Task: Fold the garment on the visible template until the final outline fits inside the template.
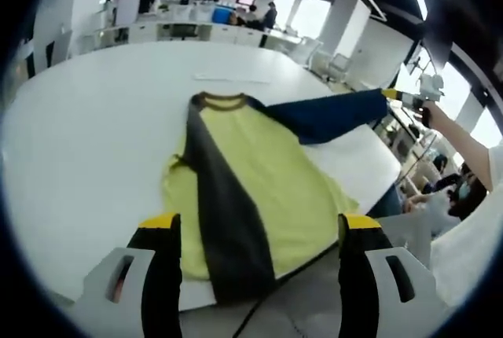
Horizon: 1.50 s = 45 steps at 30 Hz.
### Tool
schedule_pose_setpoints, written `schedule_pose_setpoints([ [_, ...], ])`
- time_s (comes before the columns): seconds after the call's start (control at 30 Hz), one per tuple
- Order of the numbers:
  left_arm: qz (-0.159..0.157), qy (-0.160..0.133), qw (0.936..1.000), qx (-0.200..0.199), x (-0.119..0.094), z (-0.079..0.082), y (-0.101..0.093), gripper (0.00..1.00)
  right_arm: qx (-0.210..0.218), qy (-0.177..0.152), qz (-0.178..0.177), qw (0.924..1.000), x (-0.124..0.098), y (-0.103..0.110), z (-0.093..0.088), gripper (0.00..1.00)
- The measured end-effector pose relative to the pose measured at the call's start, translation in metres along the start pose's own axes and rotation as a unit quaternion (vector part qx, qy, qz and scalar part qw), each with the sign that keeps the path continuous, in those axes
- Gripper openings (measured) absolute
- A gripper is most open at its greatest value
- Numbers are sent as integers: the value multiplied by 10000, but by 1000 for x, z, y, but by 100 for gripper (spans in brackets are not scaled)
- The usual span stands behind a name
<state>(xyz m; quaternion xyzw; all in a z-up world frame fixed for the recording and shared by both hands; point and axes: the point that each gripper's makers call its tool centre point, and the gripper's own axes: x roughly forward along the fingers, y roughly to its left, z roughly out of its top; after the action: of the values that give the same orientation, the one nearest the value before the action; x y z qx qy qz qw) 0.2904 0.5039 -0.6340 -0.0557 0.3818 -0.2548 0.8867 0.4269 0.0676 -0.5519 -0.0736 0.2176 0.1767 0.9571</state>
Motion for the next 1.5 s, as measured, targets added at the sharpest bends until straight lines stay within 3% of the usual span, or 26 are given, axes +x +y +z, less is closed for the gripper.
schedule_pose_setpoints([
  [0.37,41,33,10000,-50,3,-3,-1,79,-67,361,-300,9989,16,-36,-23,3],
  [1.5,93,241,9996,-117,19,-4,4,78,0,982,-559,9936,41,-83,-67,3],
])
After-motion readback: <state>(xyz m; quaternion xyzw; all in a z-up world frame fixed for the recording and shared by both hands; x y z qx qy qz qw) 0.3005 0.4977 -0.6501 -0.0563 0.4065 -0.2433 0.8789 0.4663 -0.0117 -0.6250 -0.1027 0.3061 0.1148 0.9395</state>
